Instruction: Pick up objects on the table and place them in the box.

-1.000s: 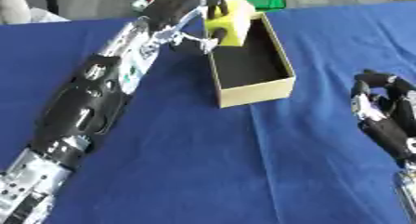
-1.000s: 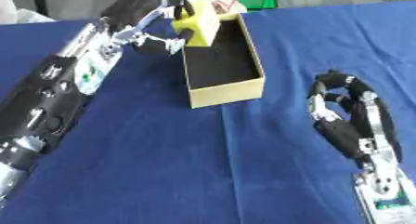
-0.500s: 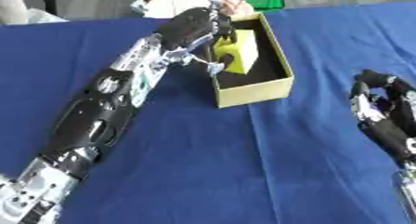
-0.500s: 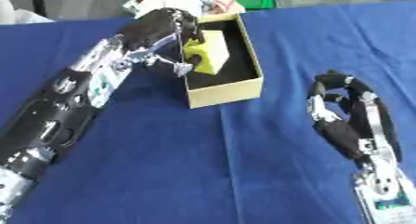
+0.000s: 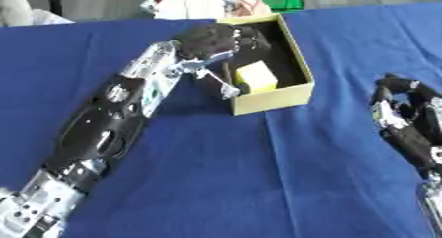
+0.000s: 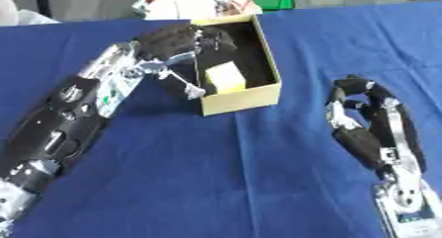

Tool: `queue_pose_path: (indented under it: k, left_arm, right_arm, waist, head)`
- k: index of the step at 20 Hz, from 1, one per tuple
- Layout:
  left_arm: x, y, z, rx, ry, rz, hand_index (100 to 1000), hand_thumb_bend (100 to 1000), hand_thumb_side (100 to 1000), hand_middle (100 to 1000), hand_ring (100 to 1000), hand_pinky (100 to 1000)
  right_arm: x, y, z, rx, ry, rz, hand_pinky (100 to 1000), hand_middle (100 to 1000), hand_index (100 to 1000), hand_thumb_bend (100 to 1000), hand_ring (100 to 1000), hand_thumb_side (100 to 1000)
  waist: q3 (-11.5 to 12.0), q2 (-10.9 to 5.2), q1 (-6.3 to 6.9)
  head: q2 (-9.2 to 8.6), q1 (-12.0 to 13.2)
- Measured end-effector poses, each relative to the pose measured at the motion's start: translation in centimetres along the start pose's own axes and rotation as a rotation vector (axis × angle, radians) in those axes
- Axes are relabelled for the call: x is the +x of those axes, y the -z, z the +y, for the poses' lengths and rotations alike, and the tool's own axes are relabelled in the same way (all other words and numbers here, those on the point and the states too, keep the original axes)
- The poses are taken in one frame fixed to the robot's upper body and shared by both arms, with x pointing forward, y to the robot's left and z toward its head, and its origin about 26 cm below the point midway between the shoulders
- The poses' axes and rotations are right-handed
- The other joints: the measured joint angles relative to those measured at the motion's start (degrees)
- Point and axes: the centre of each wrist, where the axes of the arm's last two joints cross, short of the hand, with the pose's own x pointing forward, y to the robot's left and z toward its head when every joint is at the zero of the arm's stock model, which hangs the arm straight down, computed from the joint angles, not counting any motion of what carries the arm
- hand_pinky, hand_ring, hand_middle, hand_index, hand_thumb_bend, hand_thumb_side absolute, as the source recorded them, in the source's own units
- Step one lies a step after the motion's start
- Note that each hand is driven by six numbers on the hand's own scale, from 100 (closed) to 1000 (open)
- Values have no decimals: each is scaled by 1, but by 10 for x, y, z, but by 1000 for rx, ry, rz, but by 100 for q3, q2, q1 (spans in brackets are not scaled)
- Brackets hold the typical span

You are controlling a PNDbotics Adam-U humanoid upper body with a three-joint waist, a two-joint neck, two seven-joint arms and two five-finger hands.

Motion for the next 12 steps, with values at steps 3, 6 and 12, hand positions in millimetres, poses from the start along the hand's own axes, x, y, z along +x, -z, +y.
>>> queue_pose_path:
  k: [3, 6, 12]
  left_arm:
    - [3, 0, 12, 49, -24, -14, 904, 246, 207, 811, 795, 812]
    - [3, -5, 27, 103, -49, -10, 880, 100, 621, 784, 773, 809]
    - [2, -52, 50, 324, -274, 44, 850, 100, 271, 742, 751, 806]
  right_arm:
    - [0, 0, 0, -1, 0, -1, 682, 523, 684, 100, 935, 354]
    - [0, 0, 0, -4, 0, -2, 683, 522, 684, 100, 935, 369]
    - [-1, 0, -5, -33, -6, -2, 683, 522, 684, 100, 935, 376]
  waist:
    - [58, 4, -7]
    - [76, 6, -23]
    - [392, 8, -100]
  head:
    - [-8, -27]
    - [-22, -42]
    - [-23, -202]
